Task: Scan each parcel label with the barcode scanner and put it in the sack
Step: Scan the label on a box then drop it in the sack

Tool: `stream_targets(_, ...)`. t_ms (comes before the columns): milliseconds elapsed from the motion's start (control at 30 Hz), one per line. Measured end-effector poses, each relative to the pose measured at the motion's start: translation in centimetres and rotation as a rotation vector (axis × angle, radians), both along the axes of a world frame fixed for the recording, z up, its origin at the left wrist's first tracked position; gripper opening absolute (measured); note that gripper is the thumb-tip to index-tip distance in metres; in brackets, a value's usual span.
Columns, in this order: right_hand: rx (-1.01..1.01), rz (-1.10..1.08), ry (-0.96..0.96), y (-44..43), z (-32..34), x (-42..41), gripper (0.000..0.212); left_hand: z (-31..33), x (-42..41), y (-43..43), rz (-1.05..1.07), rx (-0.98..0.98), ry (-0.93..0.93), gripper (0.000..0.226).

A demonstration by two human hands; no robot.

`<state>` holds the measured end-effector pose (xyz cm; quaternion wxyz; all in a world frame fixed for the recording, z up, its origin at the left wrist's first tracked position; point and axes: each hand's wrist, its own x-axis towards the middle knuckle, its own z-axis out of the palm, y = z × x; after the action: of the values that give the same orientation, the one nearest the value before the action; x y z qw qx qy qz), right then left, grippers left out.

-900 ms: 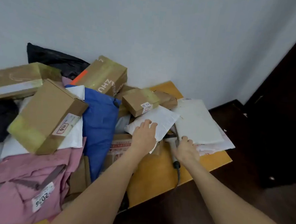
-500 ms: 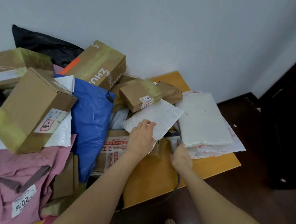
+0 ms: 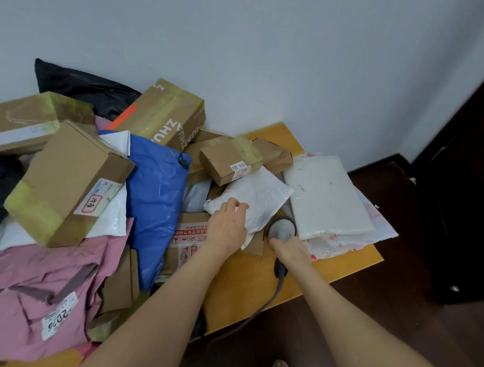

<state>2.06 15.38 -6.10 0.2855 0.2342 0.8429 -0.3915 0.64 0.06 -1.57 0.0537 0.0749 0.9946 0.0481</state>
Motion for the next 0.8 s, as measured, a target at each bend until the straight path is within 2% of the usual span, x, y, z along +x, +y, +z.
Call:
stream_targets(167,-0.111,-0.140,0.080,-0.7,2.0,2.1,0.022,1.7,1.1,-0.7,-0.030,-0.030,0.037,0.050)
stream_targets(267,-0.124,-0.226,0.123,-1.4,3.0,3.1,0.025,2.8,1.8,-1.4,-0.037,-0.006,0.048,0.050)
stream_targets(367,-0.246,-0.392,0.199,-2.1,4.8,4.0,0.007,4.3,2.4,-2.4,-0.037,0.013,0.080,0.049)
stream_targets(500,-0.429,-0.508,0.349,-3.6,8.6,4.4,0.015,6.9,3.0,-4.4,-0.036,0.012,0.159,0.046)
stream_targets(600,-0.571,-0.515,0.421,-5.3,11.5,3.9,0.014,9.1,3.5,-6.2,-0.006,0.005,0.232,0.040)
stream_targets(800,-0.742,-0.388,0.451,-10.6,16.7,3.1,0.012,12.9,5.2,-12.9,0.041,0.073,0.310,0.042)
